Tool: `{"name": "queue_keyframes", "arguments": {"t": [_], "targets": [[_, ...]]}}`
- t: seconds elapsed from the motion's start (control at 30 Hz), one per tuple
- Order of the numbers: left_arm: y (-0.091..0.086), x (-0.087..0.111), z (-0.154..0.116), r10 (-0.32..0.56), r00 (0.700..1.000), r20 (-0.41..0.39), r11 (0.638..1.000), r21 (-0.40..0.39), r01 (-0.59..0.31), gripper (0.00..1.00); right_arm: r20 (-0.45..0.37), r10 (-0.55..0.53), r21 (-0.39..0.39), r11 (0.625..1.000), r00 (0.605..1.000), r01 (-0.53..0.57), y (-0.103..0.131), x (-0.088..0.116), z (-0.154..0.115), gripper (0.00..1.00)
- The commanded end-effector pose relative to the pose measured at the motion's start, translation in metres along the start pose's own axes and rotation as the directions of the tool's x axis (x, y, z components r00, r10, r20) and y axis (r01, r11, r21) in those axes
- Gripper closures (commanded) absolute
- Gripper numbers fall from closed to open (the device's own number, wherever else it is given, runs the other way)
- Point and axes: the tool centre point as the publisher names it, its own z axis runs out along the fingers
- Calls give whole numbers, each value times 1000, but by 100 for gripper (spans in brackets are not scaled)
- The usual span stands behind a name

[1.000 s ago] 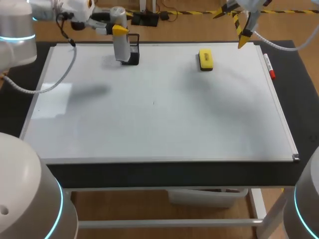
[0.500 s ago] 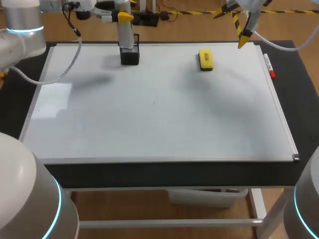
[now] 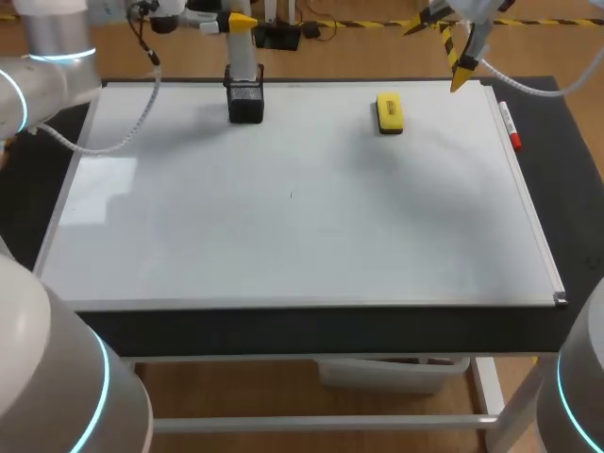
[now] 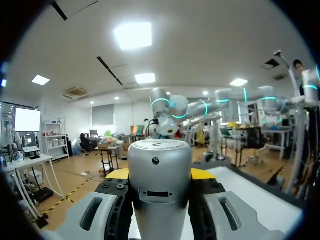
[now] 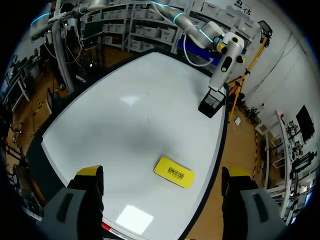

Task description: Pick up the inspection probe, press it on each red-marked spot on the whiteboard one by one, put down the probe, pick up the eraser, and wipe off all the red marks.

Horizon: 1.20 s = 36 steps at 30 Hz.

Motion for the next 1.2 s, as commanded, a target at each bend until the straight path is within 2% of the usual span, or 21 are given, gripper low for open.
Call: {"name": "queue_keyframes", "arguments": {"t": [0.03, 0.5, 1.2], "targets": [[7, -18, -1, 1, 996, -90, 1000, 16, 0, 100, -5, -1, 3, 1000, 1000, 1, 0, -1, -2, 0], [19, -46, -9, -6, 995, -100, 1000, 13, 7, 100, -5, -1, 3, 1000, 1000, 1, 0, -1, -2, 0], [44, -60, -11, -33, 990, -138, 999, -1, 33, 100, -5, -1, 3, 1000, 1000, 1, 0, -1, -2, 0]]}}
